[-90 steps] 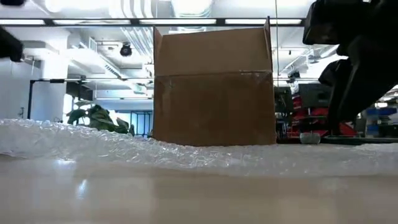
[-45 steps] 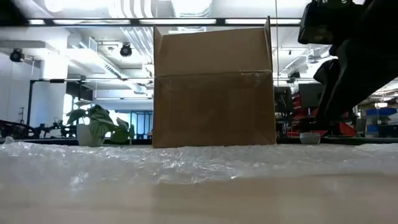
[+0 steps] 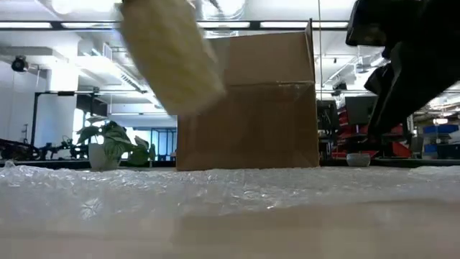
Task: Wrap mug
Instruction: Wrap the yellow cup in bubble wrap
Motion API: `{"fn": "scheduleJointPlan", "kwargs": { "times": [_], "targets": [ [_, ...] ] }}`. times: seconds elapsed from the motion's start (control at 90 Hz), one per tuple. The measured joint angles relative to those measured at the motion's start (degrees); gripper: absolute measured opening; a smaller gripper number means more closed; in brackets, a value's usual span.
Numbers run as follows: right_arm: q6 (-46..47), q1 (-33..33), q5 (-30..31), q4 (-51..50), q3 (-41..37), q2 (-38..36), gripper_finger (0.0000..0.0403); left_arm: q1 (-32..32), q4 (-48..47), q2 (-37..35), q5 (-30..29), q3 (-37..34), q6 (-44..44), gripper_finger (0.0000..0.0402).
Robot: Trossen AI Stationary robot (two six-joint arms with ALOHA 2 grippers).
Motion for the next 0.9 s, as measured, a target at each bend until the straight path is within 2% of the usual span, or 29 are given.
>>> {"fn": "scheduleJointPlan", "kwargs": {
  "times": [0.189, 0.378, 0.533, 0.722, 0.9],
  "targets": [
    [-0.8, 0.8, -0.9, -3.8, 2.0, -2.4, 0.0108, 5.3, -0.3, 13.3, 5.6, 8.0, 7.4, 0.0001],
    [-0.2, 1.0, -1.3, -5.8, 2.5, -3.4, 0.0091, 6.8, -4.3, 20.1, 9.9, 16.0, 9.6, 0.0014],
    [-0.1, 1.0, -4.2, -5.6, 2.5, -3.3, 0.0079, 6.9, -5.7, 22.0, 10.2, 17.4, 10.5, 0.0072],
    [-0.2, 1.0, -4.7, -6.0, 2.5, -3.5, 0.0068, 7.5, -7.8, 21.2, 10.2, 22.2, 11.9, 0.0154],
    [1.2, 1.4, -9.2, -16.5, 6.3, -5.1, 0.0058, 7.0, -11.1, 16.9, 9.2, 26.2, 11.5, 0.021]
  ]
}}
